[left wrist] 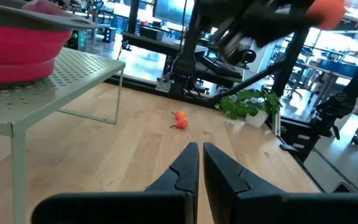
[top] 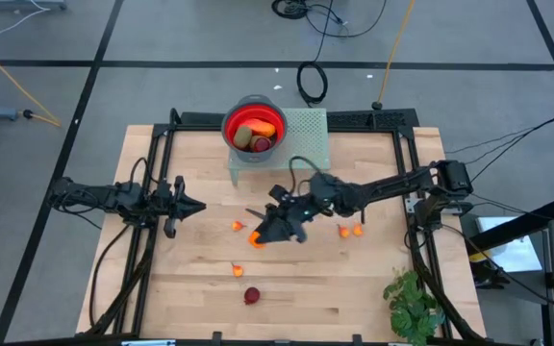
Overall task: Pick & Place Fruit
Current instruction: Put the tangerine into the red strainer bowl
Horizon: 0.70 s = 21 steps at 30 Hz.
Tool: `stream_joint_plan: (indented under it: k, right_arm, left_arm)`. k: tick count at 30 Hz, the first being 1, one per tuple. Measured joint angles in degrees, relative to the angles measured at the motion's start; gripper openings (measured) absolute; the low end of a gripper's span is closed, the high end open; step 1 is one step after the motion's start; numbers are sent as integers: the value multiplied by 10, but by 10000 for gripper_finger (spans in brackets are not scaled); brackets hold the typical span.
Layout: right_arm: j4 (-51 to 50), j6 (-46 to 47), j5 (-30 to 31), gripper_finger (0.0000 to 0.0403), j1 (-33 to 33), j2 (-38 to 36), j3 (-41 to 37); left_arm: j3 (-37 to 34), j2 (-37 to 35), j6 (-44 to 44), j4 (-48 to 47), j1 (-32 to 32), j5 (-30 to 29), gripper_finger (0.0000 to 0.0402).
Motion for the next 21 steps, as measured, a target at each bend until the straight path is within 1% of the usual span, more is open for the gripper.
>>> stream_joint_plan:
  k: [3,7,14,17,21]
  right_arm:
    - [-77,-11,30,157,-3,0,0]
    - [-144,-31,79,157,-4,0,0]
    - [-212,-85,185,157,4,0,0]
    - [-235,-116,240,157,13,0,0]
    - [-258,-151,342,157,28,0,0]
  left_arm:
    - [0,0,0,0,0,0,21]
    - [0,0,0,-1,0,0,21]
    - [0,0,0,-9,0,0,21]
    - [0,0,0,-9,0,0,21]
    - [0,0,0,-9,0,0,21]
